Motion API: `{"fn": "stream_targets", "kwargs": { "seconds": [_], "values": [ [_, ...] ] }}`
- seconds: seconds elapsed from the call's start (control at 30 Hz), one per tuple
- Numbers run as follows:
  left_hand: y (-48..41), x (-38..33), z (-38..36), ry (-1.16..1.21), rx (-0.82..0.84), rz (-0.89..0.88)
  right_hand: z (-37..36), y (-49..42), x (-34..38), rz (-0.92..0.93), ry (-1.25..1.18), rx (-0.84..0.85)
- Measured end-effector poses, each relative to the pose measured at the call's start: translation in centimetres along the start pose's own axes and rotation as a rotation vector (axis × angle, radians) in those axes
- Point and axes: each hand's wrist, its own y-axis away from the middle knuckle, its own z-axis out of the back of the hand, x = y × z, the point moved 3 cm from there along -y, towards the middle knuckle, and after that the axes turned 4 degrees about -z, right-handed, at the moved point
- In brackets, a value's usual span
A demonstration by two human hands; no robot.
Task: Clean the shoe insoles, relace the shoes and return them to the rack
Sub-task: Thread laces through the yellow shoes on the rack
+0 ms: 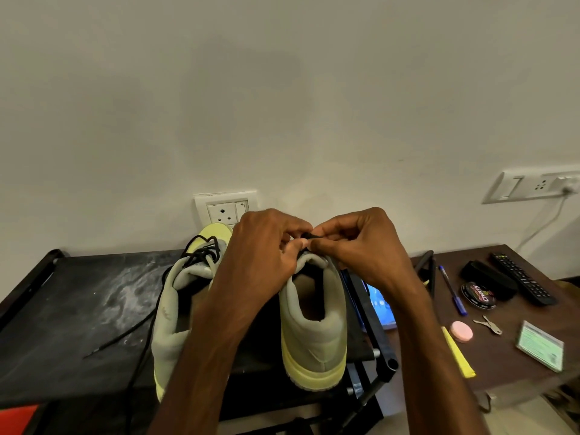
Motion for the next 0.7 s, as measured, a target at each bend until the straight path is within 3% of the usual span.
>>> {"fn": "stream_targets", "kwargs": {
  "seconds": [0.3, 0.7],
  "values": [
    [0.2, 1.6, -0.7, 0.240, -0.025, 0.254, -0.4, 0.4, 0.5, 0.054, 0.044, -0.038],
    [0.2, 1.9, -1.0, 0.272, -0.017, 0.242, -0.5, 0.3, 0.1, 0.055, 0.026, -0.073]
  ]
}}
